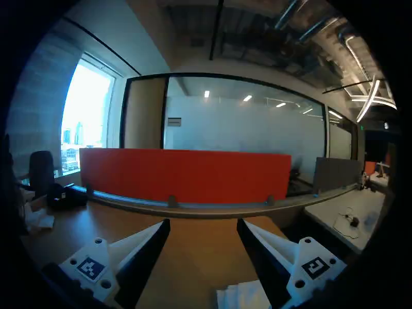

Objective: Fold towel

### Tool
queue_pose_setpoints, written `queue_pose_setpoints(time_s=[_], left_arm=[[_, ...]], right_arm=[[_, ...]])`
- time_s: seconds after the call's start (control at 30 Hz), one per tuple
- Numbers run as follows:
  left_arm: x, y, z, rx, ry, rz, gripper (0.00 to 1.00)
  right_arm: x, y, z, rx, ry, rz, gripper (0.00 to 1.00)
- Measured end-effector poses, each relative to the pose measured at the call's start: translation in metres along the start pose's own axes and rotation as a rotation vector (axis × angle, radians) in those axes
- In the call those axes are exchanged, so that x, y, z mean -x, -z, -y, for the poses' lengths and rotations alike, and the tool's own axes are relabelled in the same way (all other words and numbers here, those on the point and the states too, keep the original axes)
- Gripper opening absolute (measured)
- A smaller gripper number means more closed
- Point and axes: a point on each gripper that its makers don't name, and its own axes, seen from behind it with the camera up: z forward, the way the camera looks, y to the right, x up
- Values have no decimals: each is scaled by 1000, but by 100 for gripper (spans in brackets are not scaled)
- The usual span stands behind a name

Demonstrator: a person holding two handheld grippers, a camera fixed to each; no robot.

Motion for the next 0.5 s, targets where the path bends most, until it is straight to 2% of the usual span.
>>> queue_pose_setpoints(time_s=[0.3,0.5], left_arm=[[-15,-5,4,-5,1,-36,92],[-16,-5,10,-21,6,-51,92]], right_arm=[[-10,-9,48,-15,-28,-16,100],[-9,-11,66,-19,-2,-9,100]])
